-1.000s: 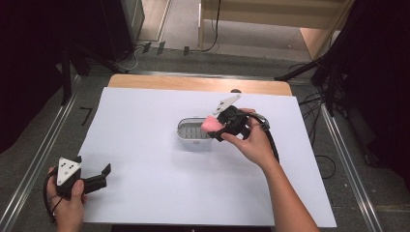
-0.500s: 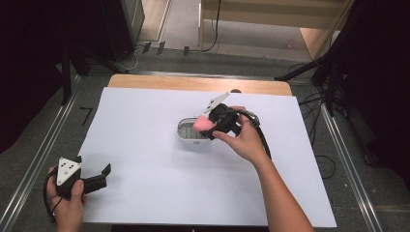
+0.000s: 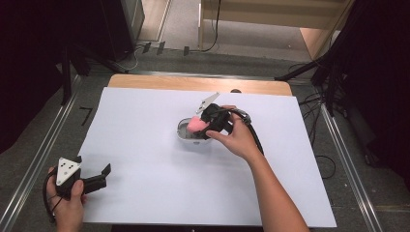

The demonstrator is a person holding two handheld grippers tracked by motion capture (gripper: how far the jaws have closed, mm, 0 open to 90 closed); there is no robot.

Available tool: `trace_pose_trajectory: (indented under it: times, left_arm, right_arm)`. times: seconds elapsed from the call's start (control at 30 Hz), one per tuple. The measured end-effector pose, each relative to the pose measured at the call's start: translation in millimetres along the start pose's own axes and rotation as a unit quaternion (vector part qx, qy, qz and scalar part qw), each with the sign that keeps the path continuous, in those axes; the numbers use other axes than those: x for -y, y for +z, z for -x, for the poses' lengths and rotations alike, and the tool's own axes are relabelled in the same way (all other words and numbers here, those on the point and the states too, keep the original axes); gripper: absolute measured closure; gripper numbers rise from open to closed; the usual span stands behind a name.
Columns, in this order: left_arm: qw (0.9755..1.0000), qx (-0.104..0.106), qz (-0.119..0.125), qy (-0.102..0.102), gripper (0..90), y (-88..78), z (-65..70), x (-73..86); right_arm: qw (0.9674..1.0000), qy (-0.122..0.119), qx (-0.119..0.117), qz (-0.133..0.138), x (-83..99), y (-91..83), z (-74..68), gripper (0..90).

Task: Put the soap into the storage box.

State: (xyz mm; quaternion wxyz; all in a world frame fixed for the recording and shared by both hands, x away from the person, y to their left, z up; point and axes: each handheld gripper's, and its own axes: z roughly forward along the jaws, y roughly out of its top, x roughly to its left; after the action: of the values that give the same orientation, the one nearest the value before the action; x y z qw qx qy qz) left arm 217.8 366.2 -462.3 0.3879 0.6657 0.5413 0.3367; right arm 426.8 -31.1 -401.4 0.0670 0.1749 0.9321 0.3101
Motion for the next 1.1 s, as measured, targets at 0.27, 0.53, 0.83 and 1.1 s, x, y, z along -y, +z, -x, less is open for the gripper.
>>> trace_pose_trajectory:
  times: [0.27, 0.53, 0.83, 1.1]
  left_arm:
    - [1.0, 0.001, 0.0, 0.0, 0.0, 0.3, 0.1, 0.0]
    - [1.0, 0.001, -0.001, 0.0, 0.0, 0.3, 0.1, 0.0]
    - [1.0, 0.001, -0.001, -0.001, 0.0, 0.4, 0.1, 0.0]
    - [1.0, 0.001, -0.001, 0.0, 0.0, 0.3, 0.1, -0.1]
  right_arm:
    - [1.0, 0.002, -0.004, 0.003, 0.6, 2.0, 1.8, 38.8]
    - [1.0, -0.003, -0.008, -0.001, 0.2, 3.9, 0.2, 38.5]
    - [0.9996, 0.026, -0.003, 0.006, 4.4, 0.9, 3.3, 33.8]
    - [0.9989, 0.043, 0.009, 0.018, 7.1, -6.5, 3.7, 29.4]
